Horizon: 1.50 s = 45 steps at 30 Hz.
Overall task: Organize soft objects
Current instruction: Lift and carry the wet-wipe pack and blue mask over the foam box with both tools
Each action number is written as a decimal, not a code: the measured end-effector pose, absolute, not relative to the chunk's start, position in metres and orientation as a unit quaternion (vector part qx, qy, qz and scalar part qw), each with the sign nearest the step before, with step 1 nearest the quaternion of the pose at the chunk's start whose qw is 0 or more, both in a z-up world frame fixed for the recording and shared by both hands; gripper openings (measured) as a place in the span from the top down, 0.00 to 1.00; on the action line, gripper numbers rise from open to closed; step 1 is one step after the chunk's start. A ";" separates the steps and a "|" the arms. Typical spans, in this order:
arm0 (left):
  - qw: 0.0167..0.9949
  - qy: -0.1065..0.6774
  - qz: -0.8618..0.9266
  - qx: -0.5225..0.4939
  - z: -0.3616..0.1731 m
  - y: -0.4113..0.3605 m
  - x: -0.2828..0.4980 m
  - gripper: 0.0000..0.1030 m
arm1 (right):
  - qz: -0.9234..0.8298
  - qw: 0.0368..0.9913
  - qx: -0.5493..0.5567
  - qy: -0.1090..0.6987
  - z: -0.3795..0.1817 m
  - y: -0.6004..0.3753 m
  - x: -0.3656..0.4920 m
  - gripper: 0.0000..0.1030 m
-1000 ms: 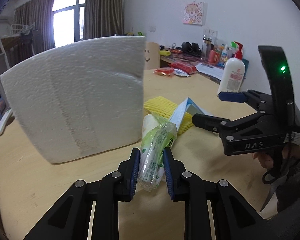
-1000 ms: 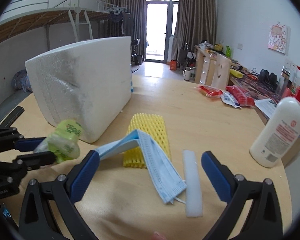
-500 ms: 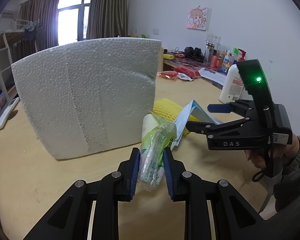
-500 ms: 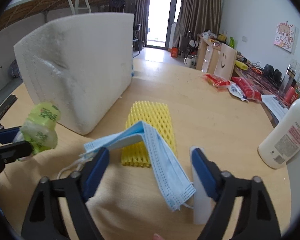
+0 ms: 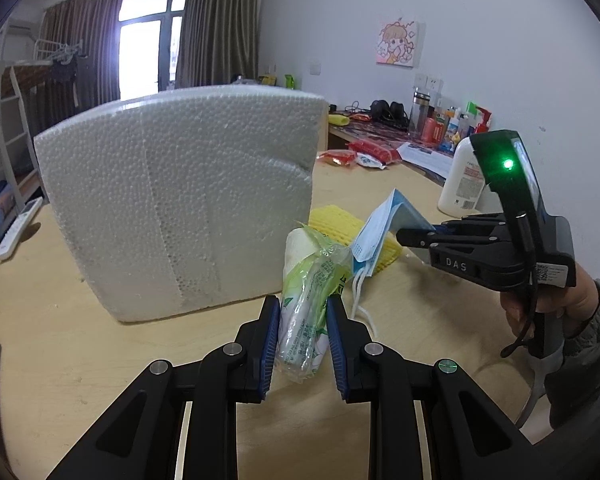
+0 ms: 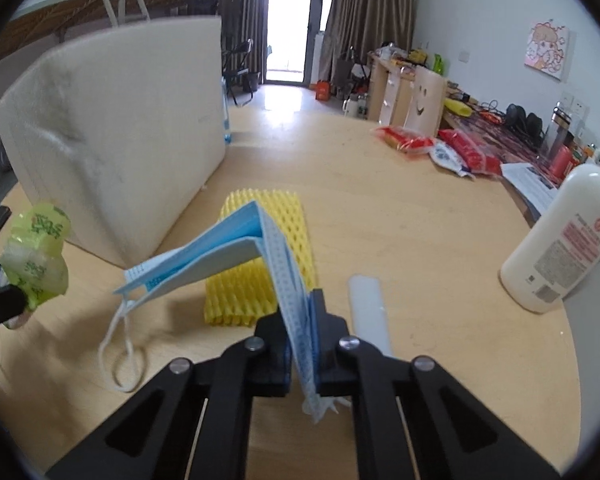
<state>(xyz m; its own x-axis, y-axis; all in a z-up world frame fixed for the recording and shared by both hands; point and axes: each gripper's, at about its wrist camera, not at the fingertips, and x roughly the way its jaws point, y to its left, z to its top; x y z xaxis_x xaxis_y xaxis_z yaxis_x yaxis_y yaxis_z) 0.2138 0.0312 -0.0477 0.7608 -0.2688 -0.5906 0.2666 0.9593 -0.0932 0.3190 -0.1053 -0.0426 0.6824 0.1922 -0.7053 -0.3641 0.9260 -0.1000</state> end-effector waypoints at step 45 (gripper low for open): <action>0.977 0.180 -0.109 0.015 0.027 0.046 0.121 0.75 | 0.166 0.969 -0.067 0.169 0.069 -0.141 0.218 0.90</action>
<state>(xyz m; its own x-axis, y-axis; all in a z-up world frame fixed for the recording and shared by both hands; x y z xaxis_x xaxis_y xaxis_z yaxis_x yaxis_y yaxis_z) 0.1214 0.0462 0.0270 0.9112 -0.2082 -0.3556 0.2192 0.9756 -0.0098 0.2178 -0.1411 0.0691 0.8880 0.2996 -0.3488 -0.3445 0.9359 -0.0731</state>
